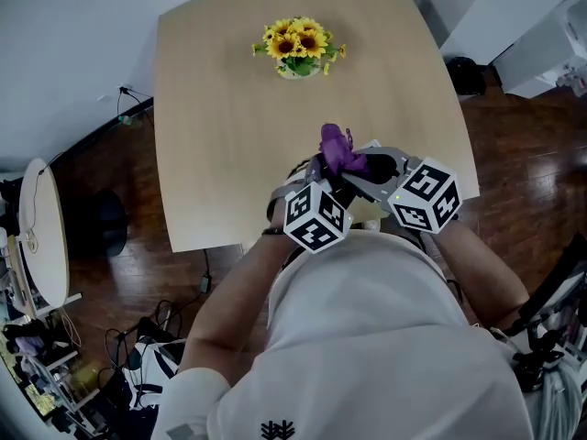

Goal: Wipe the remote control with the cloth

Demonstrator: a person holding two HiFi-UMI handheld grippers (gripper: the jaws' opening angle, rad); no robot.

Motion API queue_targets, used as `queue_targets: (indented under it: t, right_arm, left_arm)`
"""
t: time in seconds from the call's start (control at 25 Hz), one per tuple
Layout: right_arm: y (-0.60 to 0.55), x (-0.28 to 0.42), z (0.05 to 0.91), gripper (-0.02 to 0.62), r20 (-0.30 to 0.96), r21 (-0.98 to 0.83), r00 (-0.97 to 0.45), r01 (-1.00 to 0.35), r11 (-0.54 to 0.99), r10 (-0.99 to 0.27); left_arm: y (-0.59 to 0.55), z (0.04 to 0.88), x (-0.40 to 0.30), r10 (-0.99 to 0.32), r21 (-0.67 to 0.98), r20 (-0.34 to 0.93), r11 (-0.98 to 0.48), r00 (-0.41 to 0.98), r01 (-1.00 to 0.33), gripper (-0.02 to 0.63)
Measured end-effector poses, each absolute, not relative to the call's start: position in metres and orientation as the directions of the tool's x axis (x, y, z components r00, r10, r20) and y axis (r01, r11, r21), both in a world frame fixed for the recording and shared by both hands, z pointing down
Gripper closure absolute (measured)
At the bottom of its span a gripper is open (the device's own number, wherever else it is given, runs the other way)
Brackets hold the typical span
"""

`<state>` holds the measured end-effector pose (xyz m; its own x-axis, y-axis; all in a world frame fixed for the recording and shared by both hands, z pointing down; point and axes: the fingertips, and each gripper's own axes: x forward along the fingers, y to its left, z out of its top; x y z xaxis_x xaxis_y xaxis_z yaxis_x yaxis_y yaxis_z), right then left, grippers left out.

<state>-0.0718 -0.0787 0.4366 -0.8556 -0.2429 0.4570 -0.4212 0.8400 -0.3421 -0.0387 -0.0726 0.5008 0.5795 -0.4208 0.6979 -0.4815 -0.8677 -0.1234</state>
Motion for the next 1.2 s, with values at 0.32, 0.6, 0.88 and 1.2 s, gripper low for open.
queue_targets:
  t: [0.32, 0.6, 0.88, 1.2]
  right_arm:
    - [-0.112, -0.02, 0.448, 0.471, 0.519, -0.245, -0.774, -0.542, 0.804, -0.363]
    - [-0.138, 0.028, 0.457, 0.472, 0.562, -0.185, -0.691, -0.641, 0.744, -0.455]
    - [-0.13, 0.018, 0.437, 0.472, 0.534, -0.195, -0.716, -0.622, 0.759, -0.45]
    - [-0.085, -0.058, 0.421, 0.472, 0.464, -0.287, -0.839, -0.447, 0.847, -0.286]
  left_arm:
    - [-0.07, 0.502, -0.048, -0.419, -0.122, 0.704, -0.867, 0.574, -0.483, 0.329]
    - [-0.07, 0.503, -0.052, -0.418, -0.113, 0.7, -0.865, 0.579, -0.488, 0.329]
    - [-0.075, 0.505, -0.052, -0.416, -0.109, 0.701, -0.865, 0.579, -0.49, 0.33]
    - [-0.078, 0.505, -0.04, -0.407, -0.114, 0.702, -0.874, 0.585, -0.472, 0.328]
